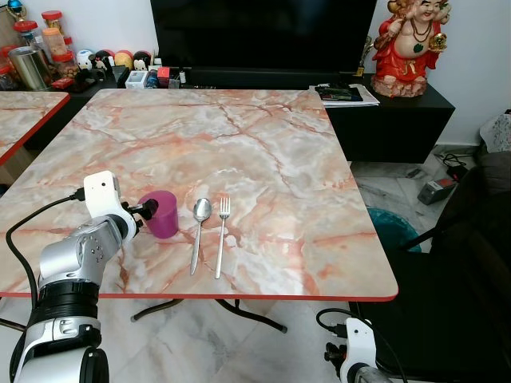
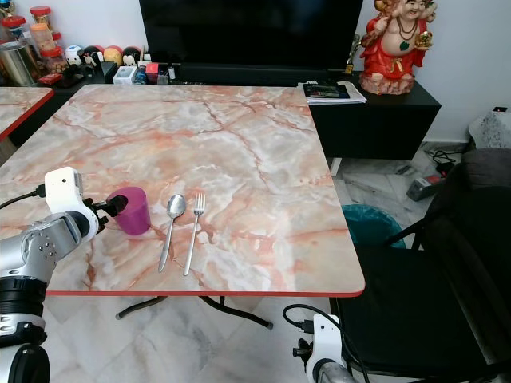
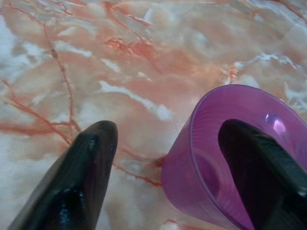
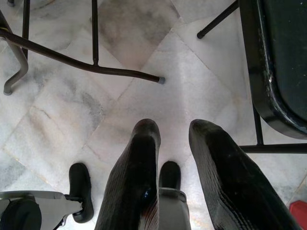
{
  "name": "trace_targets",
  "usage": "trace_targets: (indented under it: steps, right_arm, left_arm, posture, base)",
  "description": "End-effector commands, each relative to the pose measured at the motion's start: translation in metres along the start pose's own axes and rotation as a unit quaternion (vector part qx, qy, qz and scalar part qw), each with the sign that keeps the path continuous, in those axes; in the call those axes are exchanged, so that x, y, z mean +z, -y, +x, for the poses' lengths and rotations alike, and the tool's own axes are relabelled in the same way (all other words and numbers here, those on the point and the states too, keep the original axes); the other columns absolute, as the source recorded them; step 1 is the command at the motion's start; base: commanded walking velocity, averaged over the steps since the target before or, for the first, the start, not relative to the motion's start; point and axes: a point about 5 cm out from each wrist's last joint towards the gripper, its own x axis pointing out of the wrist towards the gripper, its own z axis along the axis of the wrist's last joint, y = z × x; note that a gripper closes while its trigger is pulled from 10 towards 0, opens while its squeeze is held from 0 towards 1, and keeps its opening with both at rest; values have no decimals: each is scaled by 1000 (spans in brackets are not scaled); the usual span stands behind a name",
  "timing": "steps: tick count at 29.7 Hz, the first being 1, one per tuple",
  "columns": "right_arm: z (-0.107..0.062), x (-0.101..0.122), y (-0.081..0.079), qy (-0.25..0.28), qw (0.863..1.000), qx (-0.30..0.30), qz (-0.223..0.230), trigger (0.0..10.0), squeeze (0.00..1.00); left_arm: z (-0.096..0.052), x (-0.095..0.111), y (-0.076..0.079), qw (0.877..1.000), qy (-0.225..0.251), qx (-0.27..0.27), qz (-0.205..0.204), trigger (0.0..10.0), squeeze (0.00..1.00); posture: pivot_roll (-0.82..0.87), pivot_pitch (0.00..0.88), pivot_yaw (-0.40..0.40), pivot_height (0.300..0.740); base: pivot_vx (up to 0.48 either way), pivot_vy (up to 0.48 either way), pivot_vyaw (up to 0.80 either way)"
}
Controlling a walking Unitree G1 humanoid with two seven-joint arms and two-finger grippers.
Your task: Setting the table
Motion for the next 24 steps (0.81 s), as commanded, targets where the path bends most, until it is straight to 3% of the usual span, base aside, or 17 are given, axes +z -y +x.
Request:
trace_targets:
  steps: [1,24]
  right_arm:
    - [0,2,1,2,1000,-3,6,10000,0]
    - [0,1,0,2,1000,-3,7,10000,0]
  left_arm:
    - [3,-4,1,1000,-12,7,3,0,0]
    - [2,-3,-2,1000,-8,11,0,0,0]
  posture:
    - [69,0,-19,740]
    - [69,0,-18,740]
  base:
    - [0,0,0]
    - [0,0,0]
